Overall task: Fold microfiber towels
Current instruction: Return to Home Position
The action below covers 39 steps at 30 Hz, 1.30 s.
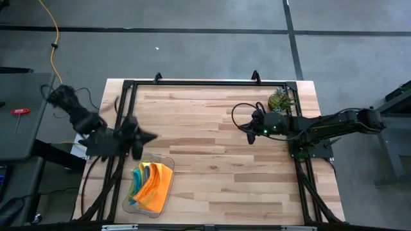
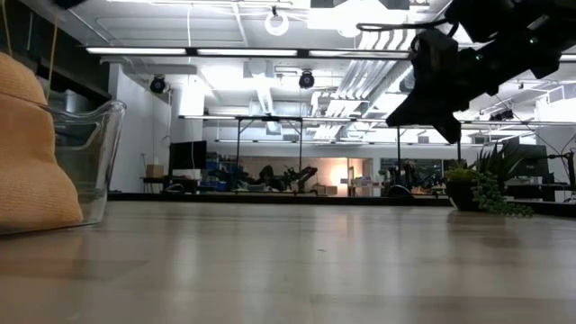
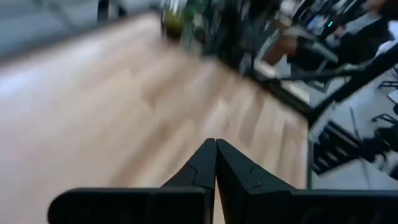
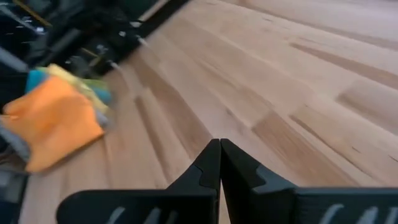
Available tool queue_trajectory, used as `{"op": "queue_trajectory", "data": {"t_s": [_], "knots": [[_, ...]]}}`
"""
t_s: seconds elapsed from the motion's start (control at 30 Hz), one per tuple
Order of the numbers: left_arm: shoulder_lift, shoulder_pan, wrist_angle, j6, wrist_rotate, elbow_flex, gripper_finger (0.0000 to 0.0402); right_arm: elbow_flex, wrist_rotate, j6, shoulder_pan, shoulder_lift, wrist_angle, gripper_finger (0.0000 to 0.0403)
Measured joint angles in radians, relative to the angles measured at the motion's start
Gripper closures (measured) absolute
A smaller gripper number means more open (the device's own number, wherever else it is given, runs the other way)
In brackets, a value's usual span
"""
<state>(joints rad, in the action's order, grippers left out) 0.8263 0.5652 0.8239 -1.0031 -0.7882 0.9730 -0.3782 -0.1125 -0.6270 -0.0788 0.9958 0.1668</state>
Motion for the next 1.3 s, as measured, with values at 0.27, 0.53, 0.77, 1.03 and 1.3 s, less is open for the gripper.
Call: {"op": "queue_trajectory", "data": {"t_s": [0.27, 0.53, 0.77, 1.03, 1.3], "knots": [[-0.055, -0.49, -0.385, 0.676, 0.382, -0.062, 0.0402, 0.0, 0.087, 0.035, 0.0, -0.001, 0.109, 0.0403], [-0.206, -0.696, -0.711, 0.718, 0.564, -0.295, 0.0402, 0.0, 0.09, 0.026, 0.0, -0.004, 0.195, 0.0403], [-0.275, -0.696, -0.771, 0.698, 0.555, -0.403, 0.0401, 0.0, 0.133, -0.001, 0.0, -0.004, 0.219, 0.0403], [-0.42, -0.693, -0.806, 0.597, 0.532, -0.592, 0.0402, 0.0, 0.148, -0.062, 0.0, -0.087, 0.221, 0.0403], [-0.563, -0.614, -0.881, 0.524, 0.514, -0.798, 0.0402, 0.0, 0.151, -0.073, 0.0, -0.15, 0.22, 0.0403]]}}
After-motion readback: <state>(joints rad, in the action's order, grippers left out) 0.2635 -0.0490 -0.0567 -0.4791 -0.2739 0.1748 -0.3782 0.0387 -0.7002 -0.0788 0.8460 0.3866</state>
